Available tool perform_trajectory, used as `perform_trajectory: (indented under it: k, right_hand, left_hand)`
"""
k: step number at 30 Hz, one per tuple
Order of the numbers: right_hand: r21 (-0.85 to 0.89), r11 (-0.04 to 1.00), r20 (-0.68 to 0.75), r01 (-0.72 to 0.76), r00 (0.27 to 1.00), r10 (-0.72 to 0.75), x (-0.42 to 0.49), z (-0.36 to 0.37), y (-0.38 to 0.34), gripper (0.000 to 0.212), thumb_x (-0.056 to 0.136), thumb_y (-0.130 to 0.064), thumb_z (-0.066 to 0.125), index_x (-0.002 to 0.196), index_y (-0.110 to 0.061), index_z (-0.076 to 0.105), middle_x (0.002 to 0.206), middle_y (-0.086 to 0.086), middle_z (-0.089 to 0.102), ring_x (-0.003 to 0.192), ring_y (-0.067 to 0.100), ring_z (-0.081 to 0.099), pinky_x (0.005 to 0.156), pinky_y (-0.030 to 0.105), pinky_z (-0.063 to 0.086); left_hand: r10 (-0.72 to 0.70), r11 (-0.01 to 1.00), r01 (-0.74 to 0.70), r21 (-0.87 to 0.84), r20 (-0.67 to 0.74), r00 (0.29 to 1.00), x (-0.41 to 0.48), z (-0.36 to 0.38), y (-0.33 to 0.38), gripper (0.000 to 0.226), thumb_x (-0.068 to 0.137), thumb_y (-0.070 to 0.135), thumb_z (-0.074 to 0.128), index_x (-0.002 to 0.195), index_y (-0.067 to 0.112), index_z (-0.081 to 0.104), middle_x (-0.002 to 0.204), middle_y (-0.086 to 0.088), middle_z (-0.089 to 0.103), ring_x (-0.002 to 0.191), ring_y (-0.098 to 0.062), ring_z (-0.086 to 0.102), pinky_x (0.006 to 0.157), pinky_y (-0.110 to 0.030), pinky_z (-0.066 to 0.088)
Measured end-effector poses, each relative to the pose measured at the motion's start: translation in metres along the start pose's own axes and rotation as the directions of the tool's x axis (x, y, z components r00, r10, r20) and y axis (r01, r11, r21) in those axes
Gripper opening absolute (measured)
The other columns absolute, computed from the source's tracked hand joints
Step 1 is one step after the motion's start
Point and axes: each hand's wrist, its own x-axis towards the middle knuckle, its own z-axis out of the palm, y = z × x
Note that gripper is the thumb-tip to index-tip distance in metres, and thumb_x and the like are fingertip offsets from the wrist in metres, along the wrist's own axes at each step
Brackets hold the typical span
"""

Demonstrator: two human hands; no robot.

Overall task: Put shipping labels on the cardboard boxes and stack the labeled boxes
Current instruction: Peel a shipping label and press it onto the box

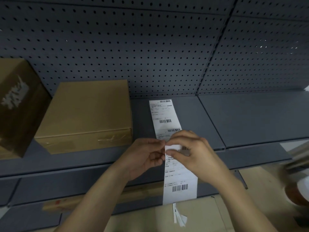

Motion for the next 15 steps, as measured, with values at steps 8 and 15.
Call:
perform_trajectory:
  k: [8,15]
  right_hand:
    - [0.009,1.000,0.029,-0.026,0.999,0.025,-0.0018,0.0016,0.0016,0.015,0.088,-0.016,0.074,0.103,-0.020,0.073,0.104,-0.017,0.062,0.102,0.004,0.059,0.085,0.024,0.051]
    - [-0.100,0.993,-0.071,0.070,0.994,-0.077,-0.0062,0.0061,0.0029,0.017,0.087,-0.022,0.075,0.103,-0.021,0.072,0.103,-0.016,0.066,0.097,0.005,0.060,0.087,0.030,0.051]
  left_hand:
    - [-0.003,0.999,0.004,0.054,-0.023,1.000,0.0043,-0.0004,-0.0001,0.013,0.092,0.009,0.062,0.090,0.000,0.071,0.074,-0.008,0.062,0.065,-0.014,0.059,0.064,-0.024,0.049]
    - [-0.037,0.999,0.037,0.011,-0.057,0.998,0.0050,0.0020,-0.0011,0.010,0.088,0.008,0.066,0.091,0.000,0.071,0.079,-0.009,0.063,0.071,-0.014,0.058,0.065,-0.024,0.044]
